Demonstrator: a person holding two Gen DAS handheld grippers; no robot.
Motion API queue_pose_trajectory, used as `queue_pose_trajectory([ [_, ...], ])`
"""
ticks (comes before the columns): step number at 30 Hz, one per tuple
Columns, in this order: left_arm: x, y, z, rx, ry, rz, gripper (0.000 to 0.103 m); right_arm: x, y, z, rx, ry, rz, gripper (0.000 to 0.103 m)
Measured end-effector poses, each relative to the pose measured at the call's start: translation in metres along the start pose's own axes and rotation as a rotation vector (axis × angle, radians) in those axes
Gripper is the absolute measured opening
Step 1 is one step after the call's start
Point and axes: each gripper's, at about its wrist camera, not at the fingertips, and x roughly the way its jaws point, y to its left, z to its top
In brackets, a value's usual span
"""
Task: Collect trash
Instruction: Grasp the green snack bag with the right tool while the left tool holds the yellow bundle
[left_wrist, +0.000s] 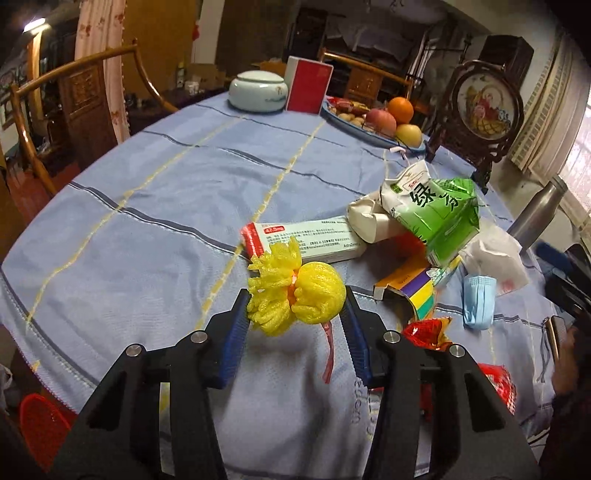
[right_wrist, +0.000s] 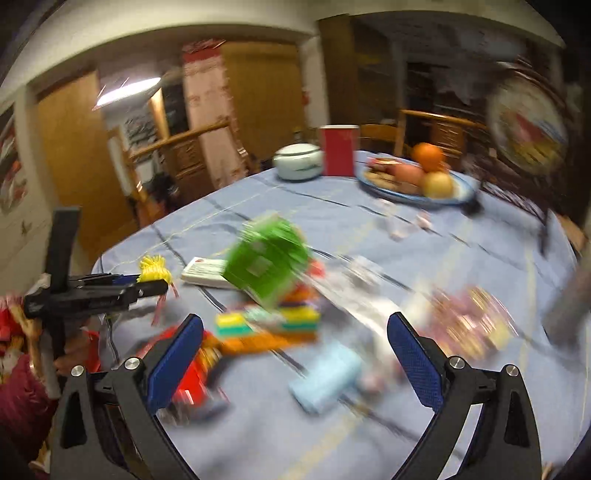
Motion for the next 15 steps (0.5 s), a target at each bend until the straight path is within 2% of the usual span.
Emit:
queue_pose_trajectory([
  [4,-0.005,0.008,0.0,0.001,-0.007,0.004,0.049,0.054,0.033,0.028,-0.145,0.048,-0.096,0.097],
  [7,-0.003,0.015,0.004,-0.011,-0.001,0.003,0.049,0.083,0.036,0.04,-0.165,0.074,-0.156,0.097],
  [8,-0.004,0.017,0.003,-0.015,0.0,0.002,0.049,0.086,0.035,0.042,-0.154,0.074,-0.159,0.093],
  [9,-0.004,0.02,0.004,-0.019,-0.002,0.0,0.049,0.088,0.032,0.042,-0.133,0.068,-0.147,0.07],
  [10,-0.006,0.022,0.005,-0.02,-0.007,-0.003,0.049,0.087,0.03,0.043,-0.116,0.073,-0.125,0.053],
  [11,-0.008,0.024,0.004,-0.02,-0.012,-0.005,0.049,0.086,0.029,0.044,-0.105,0.085,-0.109,0.022],
  [13,-0.014,0.028,0.004,-0.025,-0.024,-0.011,0.049,0.083,0.024,0.046,-0.059,0.115,-0.038,0.019],
  [15,-0.018,0.032,0.003,-0.035,-0.031,-0.022,0.049,0.081,0.025,0.045,-0.049,0.116,-0.041,0.019],
])
